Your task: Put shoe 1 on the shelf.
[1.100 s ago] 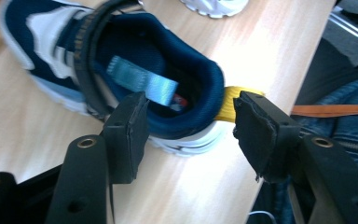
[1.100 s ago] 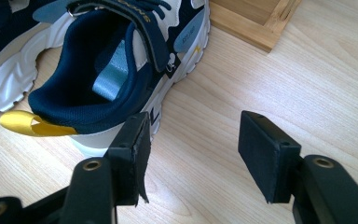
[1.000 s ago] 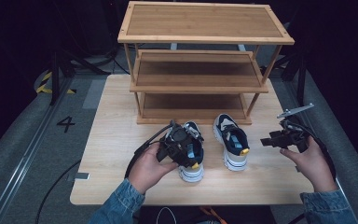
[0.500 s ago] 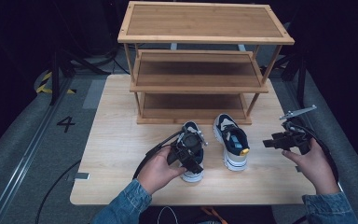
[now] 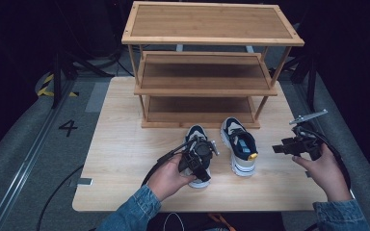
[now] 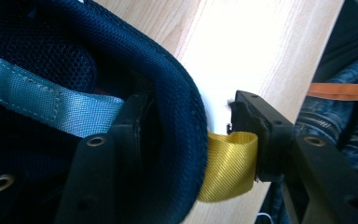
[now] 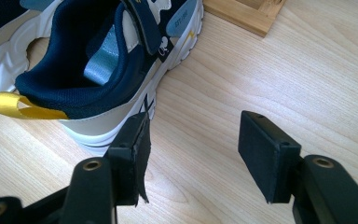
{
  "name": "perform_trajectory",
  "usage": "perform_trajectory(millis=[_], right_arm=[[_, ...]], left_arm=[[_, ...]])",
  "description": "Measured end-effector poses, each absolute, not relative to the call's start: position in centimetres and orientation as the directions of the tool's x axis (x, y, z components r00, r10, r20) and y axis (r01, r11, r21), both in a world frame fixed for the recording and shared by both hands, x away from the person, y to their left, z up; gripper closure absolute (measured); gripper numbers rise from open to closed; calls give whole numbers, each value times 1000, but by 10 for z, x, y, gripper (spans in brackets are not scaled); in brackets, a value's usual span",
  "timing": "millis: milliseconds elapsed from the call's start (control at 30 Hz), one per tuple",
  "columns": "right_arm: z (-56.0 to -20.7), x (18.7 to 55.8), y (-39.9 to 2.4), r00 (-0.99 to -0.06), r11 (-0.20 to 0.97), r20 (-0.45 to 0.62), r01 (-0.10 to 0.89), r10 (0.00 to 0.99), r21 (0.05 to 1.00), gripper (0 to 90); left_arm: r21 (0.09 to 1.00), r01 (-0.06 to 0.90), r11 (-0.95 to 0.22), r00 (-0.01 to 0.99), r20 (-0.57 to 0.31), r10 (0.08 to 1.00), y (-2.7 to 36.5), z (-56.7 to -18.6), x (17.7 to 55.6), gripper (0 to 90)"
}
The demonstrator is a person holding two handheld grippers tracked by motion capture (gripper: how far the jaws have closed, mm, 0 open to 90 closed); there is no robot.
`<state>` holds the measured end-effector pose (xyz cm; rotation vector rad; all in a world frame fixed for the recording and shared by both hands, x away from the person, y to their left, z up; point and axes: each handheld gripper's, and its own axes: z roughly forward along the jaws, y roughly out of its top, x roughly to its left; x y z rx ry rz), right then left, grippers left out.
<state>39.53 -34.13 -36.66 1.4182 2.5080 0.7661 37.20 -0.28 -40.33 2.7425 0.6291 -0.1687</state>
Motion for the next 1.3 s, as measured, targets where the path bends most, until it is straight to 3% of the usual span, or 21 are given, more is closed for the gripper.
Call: perform_trajectory(millis=[400,833,1300], right_arm=[[-367,396,-342,-538,422,107,755,836,502,452],[-369,394,-342,-536,421,108,758,837,498,452],[-367,381,-348,-515,406,92,761,852,506,458]], left_arm=[[306,440,-844,897,-180,403,1,-399,374,688],[317,424,-848,905,-134,403,2,-380,372,695],[355,426,-832,903,-109,416,19,-357,406,693]])
